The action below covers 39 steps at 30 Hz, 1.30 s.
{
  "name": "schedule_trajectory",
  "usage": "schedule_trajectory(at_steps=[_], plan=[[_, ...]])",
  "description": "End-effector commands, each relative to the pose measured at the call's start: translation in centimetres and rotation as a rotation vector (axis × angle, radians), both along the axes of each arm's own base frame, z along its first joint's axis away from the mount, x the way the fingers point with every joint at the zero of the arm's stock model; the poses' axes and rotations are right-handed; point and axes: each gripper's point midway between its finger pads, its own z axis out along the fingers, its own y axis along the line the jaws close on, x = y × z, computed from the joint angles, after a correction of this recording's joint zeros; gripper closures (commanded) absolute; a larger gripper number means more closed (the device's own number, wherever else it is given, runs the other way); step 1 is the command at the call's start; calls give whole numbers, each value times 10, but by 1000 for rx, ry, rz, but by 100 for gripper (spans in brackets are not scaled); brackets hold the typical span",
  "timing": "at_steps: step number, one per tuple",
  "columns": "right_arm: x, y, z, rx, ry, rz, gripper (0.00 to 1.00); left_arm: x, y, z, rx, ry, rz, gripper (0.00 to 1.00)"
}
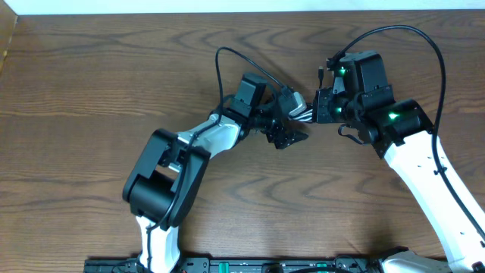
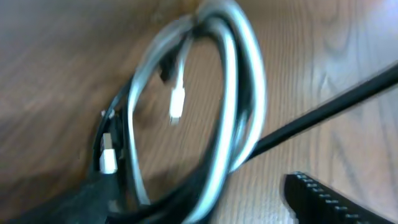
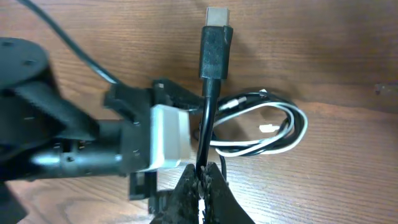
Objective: Untangle cables
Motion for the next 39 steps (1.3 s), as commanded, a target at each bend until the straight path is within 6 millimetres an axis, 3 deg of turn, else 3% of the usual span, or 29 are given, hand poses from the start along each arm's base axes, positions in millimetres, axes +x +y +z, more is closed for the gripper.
schedule_trajectory(at_steps=[1, 3, 4, 6, 8, 15, 20, 25, 32, 33, 35, 39], plan=[[0, 2, 10, 11, -23, 16, 99, 3, 1, -9, 16, -4, -1, 25], [0, 2, 10, 10, -23, 15, 99, 2, 1, -11, 18, -7, -5, 40], [0, 2, 10, 10, -23, 15, 99, 3, 1, -11, 18, -7, -5, 56], [0, 2, 10, 10, -24, 15, 99, 3, 1, -10, 17, -9, -4, 71], [0, 2, 10, 10, -24, 15, 99, 3, 1, -10, 17, -9, -4, 79], [5, -10, 9, -18, -30, -26, 99, -2, 4, -13, 35, 26, -3, 81], [12, -45, 4, -99, -28, -152, 99, -5, 11, -4, 41, 51, 5, 81], [15, -90, 0, -177, -11, -282, 99, -2, 23, 28, 29, 26, 31, 80], [20, -127, -5, -190, 10, -381, 98, 0, 44, 88, -7, -45, 74, 80], [21, -131, -7, -190, 18, -389, 91, -1, 47, 94, -8, -48, 79, 80], [21, -133, -11, -186, 35, -389, 32, -3, 52, 106, -14, -60, 88, 80], [24, -117, -29, -135, 93, -332, 22, -6, 56, 130, -38, -103, 97, 79]])
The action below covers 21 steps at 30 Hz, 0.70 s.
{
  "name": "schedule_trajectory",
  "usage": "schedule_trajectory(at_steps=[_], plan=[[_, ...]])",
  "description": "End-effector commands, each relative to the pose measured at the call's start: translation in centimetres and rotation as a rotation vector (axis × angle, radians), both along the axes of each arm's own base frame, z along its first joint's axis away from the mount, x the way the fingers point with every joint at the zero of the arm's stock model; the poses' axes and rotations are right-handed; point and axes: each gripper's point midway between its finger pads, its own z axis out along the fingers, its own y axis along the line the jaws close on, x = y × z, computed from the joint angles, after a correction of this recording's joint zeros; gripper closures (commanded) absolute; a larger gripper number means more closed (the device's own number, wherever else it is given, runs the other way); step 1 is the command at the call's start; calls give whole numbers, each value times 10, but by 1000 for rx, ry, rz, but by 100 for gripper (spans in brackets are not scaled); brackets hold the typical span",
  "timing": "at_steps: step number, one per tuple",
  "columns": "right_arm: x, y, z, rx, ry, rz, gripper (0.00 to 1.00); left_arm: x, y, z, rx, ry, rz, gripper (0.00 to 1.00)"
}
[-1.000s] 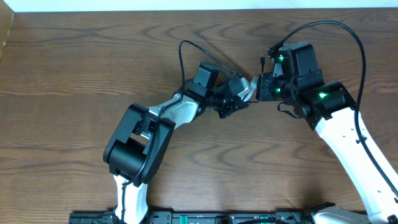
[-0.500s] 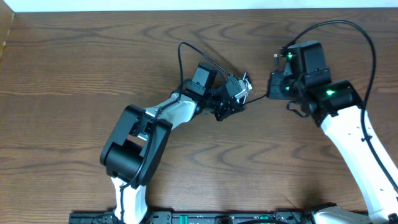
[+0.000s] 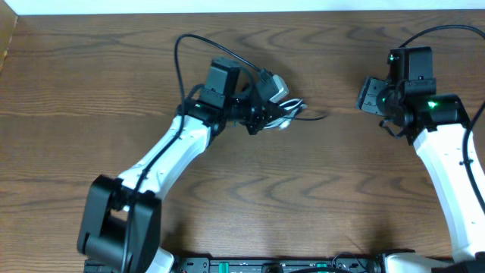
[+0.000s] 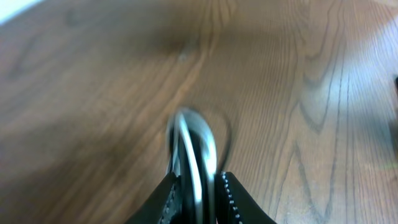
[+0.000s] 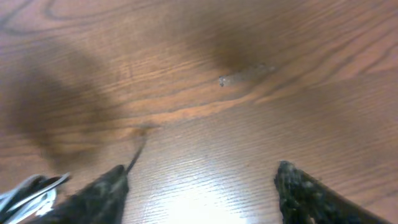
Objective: Untangle cables
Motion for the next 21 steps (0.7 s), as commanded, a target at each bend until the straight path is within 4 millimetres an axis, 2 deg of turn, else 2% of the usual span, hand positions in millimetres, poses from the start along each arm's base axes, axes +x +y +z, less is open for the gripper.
schedule_trajectory(at_steps=[1, 3, 5, 6, 7, 8, 11, 13, 15, 17, 21], plan=[[6, 19, -16, 66, 52, 68, 21, -1, 3, 28, -33, -53, 3, 79], [6, 31, -28, 111, 89, 102, 20, -1, 5, 38, -34, -78, 19, 79], [6, 36, -38, 136, 122, 116, 20, 16, 14, 35, 9, -106, 111, 79], [7, 37, -43, 138, 134, 117, 20, 16, 13, 36, -8, -77, 126, 79], [5, 37, -49, 137, 156, 116, 22, 5, 7, 41, -51, -29, 82, 76], [5, 37, -51, 133, 165, 121, 23, 2, 6, 40, -54, -20, 73, 76], [3, 45, -50, 153, 166, 184, 21, 2, 7, 39, -48, -14, 78, 76], [-1, 55, -50, 192, 179, 223, 20, 8, 12, 35, -23, -22, 113, 62], [-8, 61, -52, 216, 207, 230, 20, 18, 19, 31, 14, -27, 184, 60], [-14, 64, -55, 211, 232, 230, 21, 31, 31, 25, 55, -23, 288, 42], [-24, 76, -67, 205, 260, 253, 28, 51, 56, 19, 92, 13, 483, 17]])
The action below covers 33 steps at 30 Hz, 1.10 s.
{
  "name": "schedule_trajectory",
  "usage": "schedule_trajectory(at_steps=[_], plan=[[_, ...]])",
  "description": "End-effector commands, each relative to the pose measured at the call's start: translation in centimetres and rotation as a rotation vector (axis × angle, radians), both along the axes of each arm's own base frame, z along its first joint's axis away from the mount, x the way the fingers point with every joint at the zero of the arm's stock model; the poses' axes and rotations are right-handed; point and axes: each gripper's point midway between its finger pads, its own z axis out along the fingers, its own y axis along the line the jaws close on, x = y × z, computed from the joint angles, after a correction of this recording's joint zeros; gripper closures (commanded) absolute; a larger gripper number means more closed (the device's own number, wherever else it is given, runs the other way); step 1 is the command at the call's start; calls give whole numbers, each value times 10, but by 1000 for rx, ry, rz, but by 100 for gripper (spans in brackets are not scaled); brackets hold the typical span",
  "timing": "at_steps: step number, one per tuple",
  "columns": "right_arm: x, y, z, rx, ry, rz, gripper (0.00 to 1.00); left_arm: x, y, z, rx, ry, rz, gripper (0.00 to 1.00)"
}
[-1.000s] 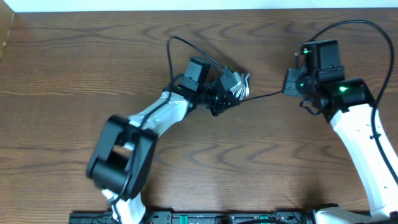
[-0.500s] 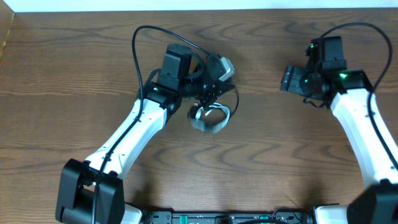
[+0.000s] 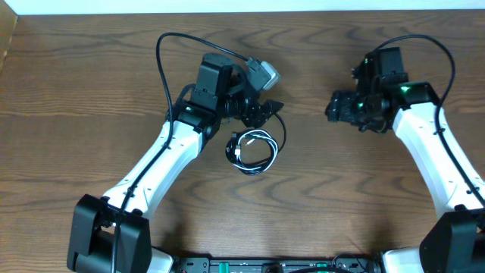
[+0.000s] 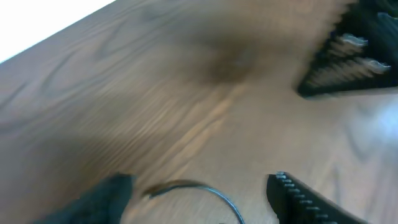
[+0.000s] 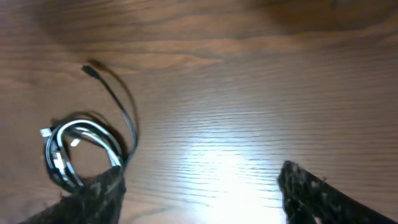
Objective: Untangle cables
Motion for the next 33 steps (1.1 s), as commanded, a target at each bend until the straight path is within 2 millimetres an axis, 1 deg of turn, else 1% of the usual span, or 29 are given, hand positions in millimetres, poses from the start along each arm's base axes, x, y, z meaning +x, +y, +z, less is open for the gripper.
schedule_trajectory(at_steps=[1, 4, 8, 9, 11, 14, 15, 17, 19, 21, 25, 28, 33], plan=[[-9, 17, -10, 11, 14, 49, 29, 29, 35, 2, 39, 14, 250, 12], [-13, 27, -24, -29, 8, 61, 35, 35, 51, 5, 25, 37, 322, 10], [-22, 44, -40, -42, 0, 101, 35, 39, 77, 10, 6, 72, 403, 10], [-24, 49, -44, -42, -5, 118, 37, 39, 84, 12, 0, 81, 423, 11], [-28, 59, -50, -43, -19, 161, 42, 38, 100, 14, -9, 108, 471, 11], [-34, 76, -56, -40, -45, 241, 43, 34, 120, 13, -3, 147, 521, 10], [-36, 83, -57, -38, -53, 269, 46, 32, 125, 11, 3, 161, 532, 10], [-39, 95, -59, -40, -74, 347, 50, 27, 129, 8, 15, 189, 540, 10], [-42, 110, -62, -42, -98, 440, 52, 19, 127, 3, 36, 206, 504, 10], [-44, 120, -66, -50, -113, 505, 54, 12, 123, -1, 58, 219, 459, 10], [-45, 130, -76, -54, -112, 545, 58, 5, 124, -7, 72, 256, 459, 10], [-49, 137, -85, -38, -92, 588, 53, 3, 125, -10, 65, 284, 482, 10], [-53, 146, -99, -44, -92, 679, 58, 3, 146, -19, 105, 336, 638, 10]])
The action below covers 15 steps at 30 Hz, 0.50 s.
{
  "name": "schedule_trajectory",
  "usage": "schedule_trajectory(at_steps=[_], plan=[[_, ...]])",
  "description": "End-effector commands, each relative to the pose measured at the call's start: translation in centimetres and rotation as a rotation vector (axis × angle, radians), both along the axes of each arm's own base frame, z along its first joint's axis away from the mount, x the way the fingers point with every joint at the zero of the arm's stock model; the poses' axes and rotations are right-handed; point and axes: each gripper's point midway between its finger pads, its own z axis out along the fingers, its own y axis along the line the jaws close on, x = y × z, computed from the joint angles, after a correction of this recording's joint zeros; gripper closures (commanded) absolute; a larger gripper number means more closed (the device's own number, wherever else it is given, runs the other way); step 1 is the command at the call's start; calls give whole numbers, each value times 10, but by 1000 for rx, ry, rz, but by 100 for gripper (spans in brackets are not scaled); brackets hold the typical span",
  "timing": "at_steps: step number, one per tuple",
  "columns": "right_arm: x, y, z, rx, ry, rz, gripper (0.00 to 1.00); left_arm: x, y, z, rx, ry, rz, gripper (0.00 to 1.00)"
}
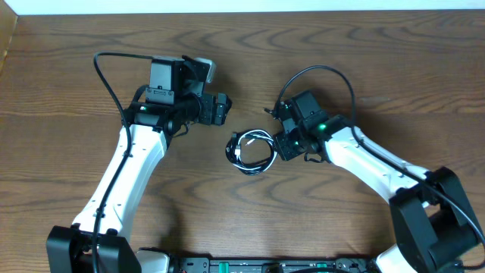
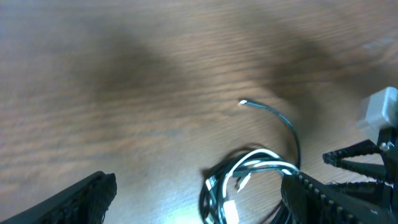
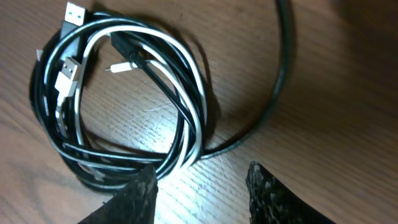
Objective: Untangle cables
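Note:
A coil of black and white cables (image 1: 250, 152) lies flat on the wooden table, its plug ends loose inside the loop. In the right wrist view the coil (image 3: 124, 112) fills the upper left, and a black tail (image 3: 283, 74) curves away from it. My right gripper (image 1: 282, 144) is open at the coil's right edge, and its fingertips (image 3: 134, 199) stand just short of the strands. My left gripper (image 1: 220, 108) hangs open behind and to the left of the coil (image 2: 249, 180), holding nothing.
The brown wooden table (image 1: 341, 220) runs to a white wall at the back. A black equipment rail (image 1: 265, 265) lines the front edge. Each arm's own black wiring arches above its wrist. A pale edge (image 1: 7, 38) shows at the far left.
My right gripper has come from the back right down to the coil's right edge. The left gripper has shifted left, away from the coil. The coil lies where it was.
First both grippers were at the cables together, the right shut on a black cable with a plug. Then the left alone gripped the coil while the right stood open far off. The coil then lay on the table, both open; now the right gripper is beside it.

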Motion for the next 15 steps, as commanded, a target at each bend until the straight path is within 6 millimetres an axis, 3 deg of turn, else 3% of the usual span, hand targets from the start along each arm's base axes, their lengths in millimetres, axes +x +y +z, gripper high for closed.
schedule_trajectory(at_steps=[1, 15], plan=[[-9, 9, -10, -6, 8, 93, 57, 2, 15, 3, 37, 10, 102, 10], [-4, 26, -27, 3, -14, 123, 58, -6, 20, -5, 67, 50, 116, 10]])
